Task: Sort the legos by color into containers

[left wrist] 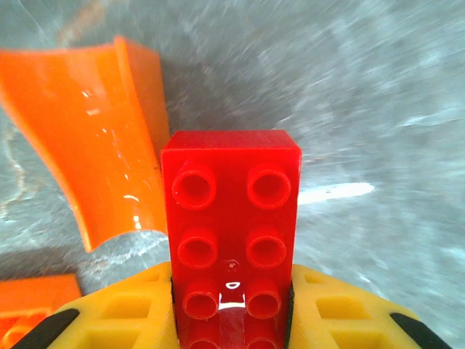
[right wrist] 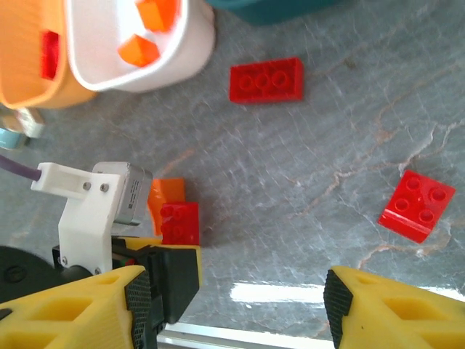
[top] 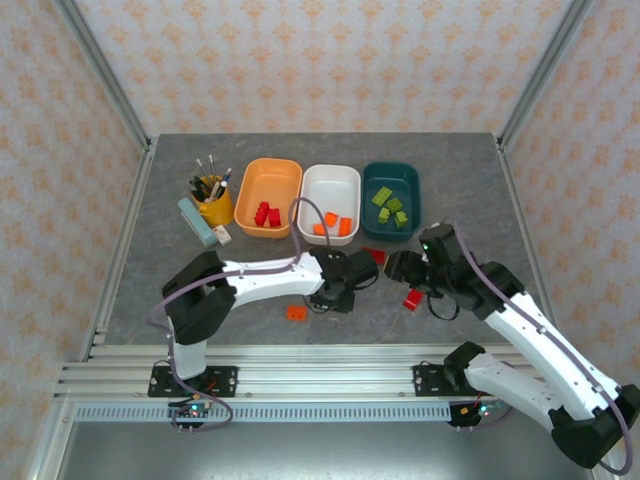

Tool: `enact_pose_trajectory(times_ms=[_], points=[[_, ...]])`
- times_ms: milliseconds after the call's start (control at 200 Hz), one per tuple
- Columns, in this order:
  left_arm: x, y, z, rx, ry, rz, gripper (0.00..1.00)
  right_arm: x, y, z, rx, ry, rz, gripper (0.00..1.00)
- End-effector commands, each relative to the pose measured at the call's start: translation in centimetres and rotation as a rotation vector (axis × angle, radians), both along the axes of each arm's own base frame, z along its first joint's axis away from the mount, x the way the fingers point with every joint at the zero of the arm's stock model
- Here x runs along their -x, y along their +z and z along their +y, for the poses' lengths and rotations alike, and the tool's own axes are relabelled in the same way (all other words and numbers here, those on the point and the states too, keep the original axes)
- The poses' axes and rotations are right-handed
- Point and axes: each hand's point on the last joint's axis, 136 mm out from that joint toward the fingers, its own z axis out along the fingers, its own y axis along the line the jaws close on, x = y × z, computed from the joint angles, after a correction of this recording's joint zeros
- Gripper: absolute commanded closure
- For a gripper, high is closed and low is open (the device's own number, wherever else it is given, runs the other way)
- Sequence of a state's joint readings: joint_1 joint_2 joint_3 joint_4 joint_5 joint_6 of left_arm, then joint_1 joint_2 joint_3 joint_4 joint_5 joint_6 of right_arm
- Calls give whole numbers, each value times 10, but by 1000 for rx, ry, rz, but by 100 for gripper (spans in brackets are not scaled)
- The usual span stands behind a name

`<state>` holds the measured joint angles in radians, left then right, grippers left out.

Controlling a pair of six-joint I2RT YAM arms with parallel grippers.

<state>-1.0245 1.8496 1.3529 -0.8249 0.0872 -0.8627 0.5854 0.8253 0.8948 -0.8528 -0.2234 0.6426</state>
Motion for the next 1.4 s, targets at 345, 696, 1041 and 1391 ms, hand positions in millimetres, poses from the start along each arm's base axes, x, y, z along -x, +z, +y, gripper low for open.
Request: enact_pose_trajectory(times_ms=[345,696,1041,1391], points=[[-132,143,97,199,241,-199,70,-59,67,65,-149,138,-131,33],[-241,83,156,174,359,-118,70,-147,69,144,-344,136,-92,32],[-270,29,160,165,391,-9,70,-184,59,164,-363,124,-61,32],[-262,17,167,111,403,41,60,-188,43,162,-345,106,-23,32]])
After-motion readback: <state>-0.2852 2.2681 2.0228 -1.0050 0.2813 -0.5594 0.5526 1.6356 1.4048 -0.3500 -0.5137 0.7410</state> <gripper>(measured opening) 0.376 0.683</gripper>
